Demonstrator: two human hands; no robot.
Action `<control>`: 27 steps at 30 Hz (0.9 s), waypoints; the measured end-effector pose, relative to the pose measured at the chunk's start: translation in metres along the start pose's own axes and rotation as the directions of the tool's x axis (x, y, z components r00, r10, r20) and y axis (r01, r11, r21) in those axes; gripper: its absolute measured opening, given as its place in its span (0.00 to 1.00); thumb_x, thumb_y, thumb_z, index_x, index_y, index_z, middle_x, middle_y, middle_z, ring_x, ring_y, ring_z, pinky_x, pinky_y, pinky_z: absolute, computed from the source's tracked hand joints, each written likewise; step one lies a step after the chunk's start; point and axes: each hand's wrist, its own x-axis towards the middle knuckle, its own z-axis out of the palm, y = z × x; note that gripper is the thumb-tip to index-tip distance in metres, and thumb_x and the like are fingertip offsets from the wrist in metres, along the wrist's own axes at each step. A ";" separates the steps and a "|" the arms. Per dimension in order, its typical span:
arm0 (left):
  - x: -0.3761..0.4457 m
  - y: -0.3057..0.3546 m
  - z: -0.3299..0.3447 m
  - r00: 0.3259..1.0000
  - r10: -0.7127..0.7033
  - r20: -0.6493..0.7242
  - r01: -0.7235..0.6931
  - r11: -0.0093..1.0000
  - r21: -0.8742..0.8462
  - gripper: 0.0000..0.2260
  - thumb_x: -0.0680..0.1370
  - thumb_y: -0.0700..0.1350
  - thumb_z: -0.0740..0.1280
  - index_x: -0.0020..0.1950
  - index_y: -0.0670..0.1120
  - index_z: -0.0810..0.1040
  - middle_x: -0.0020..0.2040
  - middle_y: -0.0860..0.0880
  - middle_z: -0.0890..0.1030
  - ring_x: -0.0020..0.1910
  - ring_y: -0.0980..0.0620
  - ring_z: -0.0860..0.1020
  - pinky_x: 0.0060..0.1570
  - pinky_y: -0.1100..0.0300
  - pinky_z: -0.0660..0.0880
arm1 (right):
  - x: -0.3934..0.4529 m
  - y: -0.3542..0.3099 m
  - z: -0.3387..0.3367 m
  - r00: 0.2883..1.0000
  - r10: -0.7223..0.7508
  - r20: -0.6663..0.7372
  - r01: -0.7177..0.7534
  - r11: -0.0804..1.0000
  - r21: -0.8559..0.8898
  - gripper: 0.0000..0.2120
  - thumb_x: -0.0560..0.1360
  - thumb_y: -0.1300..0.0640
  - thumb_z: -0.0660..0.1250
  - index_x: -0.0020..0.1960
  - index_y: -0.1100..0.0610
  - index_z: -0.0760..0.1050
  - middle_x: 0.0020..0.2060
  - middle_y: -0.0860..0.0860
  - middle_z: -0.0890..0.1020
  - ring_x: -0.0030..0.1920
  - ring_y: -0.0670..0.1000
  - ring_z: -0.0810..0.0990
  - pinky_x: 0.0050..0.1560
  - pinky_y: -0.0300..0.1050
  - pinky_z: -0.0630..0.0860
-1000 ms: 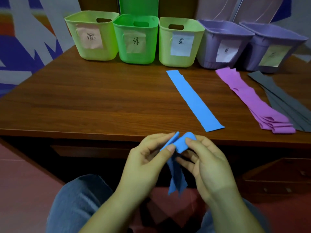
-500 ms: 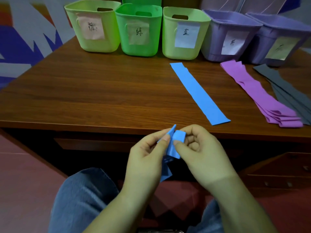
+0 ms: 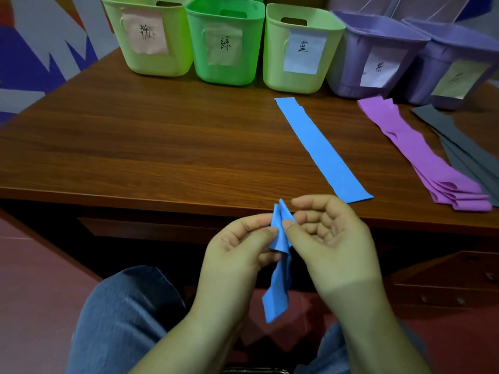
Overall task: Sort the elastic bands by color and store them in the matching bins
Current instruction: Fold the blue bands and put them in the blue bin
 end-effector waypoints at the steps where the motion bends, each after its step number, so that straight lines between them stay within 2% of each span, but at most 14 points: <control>1: 0.000 0.000 0.000 1.000 -0.005 0.006 0.005 1.000 -0.021 0.08 0.73 0.33 0.64 0.43 0.41 0.81 0.41 0.40 0.85 0.38 0.50 0.83 0.36 0.65 0.78 | 0.000 0.001 0.001 1.000 0.000 0.003 0.000 1.000 0.013 0.15 0.70 0.71 0.69 0.42 0.51 0.76 0.30 0.42 0.81 0.31 0.38 0.78 0.34 0.29 0.74; 2: 0.000 0.002 0.000 1.000 -0.013 0.014 0.014 0.999 -0.048 0.05 0.70 0.34 0.66 0.43 0.40 0.81 0.41 0.39 0.84 0.38 0.49 0.83 0.37 0.63 0.79 | 0.000 0.002 0.002 1.000 0.001 0.006 -0.001 1.000 0.028 0.14 0.70 0.72 0.69 0.41 0.52 0.76 0.30 0.42 0.81 0.32 0.38 0.78 0.34 0.29 0.74; 4: 0.002 0.003 -0.001 0.999 -0.031 0.029 0.033 0.997 -0.067 0.10 0.65 0.42 0.68 0.43 0.39 0.80 0.40 0.39 0.84 0.38 0.49 0.83 0.40 0.61 0.80 | 0.000 0.004 0.002 1.000 0.014 0.021 -0.016 0.998 0.061 0.14 0.70 0.72 0.68 0.42 0.53 0.78 0.32 0.46 0.83 0.33 0.39 0.80 0.34 0.30 0.74; 5: 0.003 0.003 -0.002 0.999 -0.041 0.035 0.043 0.998 -0.049 0.10 0.65 0.44 0.68 0.43 0.39 0.79 0.40 0.39 0.84 0.38 0.49 0.84 0.41 0.61 0.80 | 0.000 0.005 0.002 0.999 0.022 0.031 -0.024 0.997 0.068 0.13 0.71 0.72 0.68 0.42 0.54 0.78 0.33 0.48 0.83 0.34 0.40 0.81 0.34 0.31 0.75; 9: 0.008 0.009 -0.003 0.997 -0.072 0.021 0.072 0.997 0.013 0.05 0.75 0.38 0.65 0.43 0.39 0.80 0.40 0.39 0.84 0.37 0.50 0.83 0.36 0.63 0.80 | 0.000 0.007 0.004 0.999 0.017 0.029 -0.019 0.997 0.075 0.13 0.70 0.71 0.69 0.42 0.53 0.79 0.37 0.49 0.85 0.37 0.43 0.82 0.36 0.31 0.75; 12: 0.011 0.013 -0.004 0.997 -0.073 -0.005 0.073 0.997 0.014 0.06 0.75 0.37 0.65 0.40 0.40 0.80 0.40 0.38 0.84 0.35 0.49 0.83 0.34 0.63 0.79 | 0.001 0.006 0.005 1.000 -0.006 -0.002 0.006 0.995 0.102 0.13 0.70 0.70 0.71 0.43 0.52 0.78 0.37 0.48 0.85 0.38 0.44 0.83 0.38 0.32 0.76; 15: 0.013 0.015 -0.005 0.997 -0.066 -0.050 0.066 0.998 0.004 0.11 0.75 0.37 0.66 0.34 0.43 0.81 0.34 0.41 0.83 0.29 0.53 0.80 0.30 0.64 0.78 | 0.000 0.005 0.006 0.999 -0.025 -0.036 0.029 0.992 0.126 0.14 0.69 0.70 0.71 0.45 0.52 0.78 0.38 0.48 0.85 0.39 0.45 0.84 0.38 0.32 0.76; 18: 0.013 0.015 -0.004 0.996 -0.054 -0.065 0.054 0.999 -0.003 0.14 0.75 0.37 0.66 0.30 0.44 0.82 0.33 0.42 0.82 0.28 0.53 0.79 0.29 0.65 0.78 | 0.000 0.005 0.007 0.998 -0.034 -0.043 0.039 0.991 0.126 0.15 0.69 0.70 0.70 0.46 0.51 0.78 0.39 0.48 0.86 0.40 0.45 0.84 0.39 0.31 0.76; 27: 0.015 0.016 -0.002 0.998 -0.044 -0.048 0.044 0.999 0.001 0.07 0.75 0.36 0.66 0.38 0.41 0.80 0.33 0.43 0.82 0.28 0.54 0.80 0.30 0.65 0.78 | 0.000 0.003 0.010 0.999 -0.026 -0.032 0.031 0.986 0.165 0.14 0.69 0.70 0.70 0.46 0.52 0.78 0.39 0.49 0.86 0.38 0.46 0.84 0.37 0.31 0.76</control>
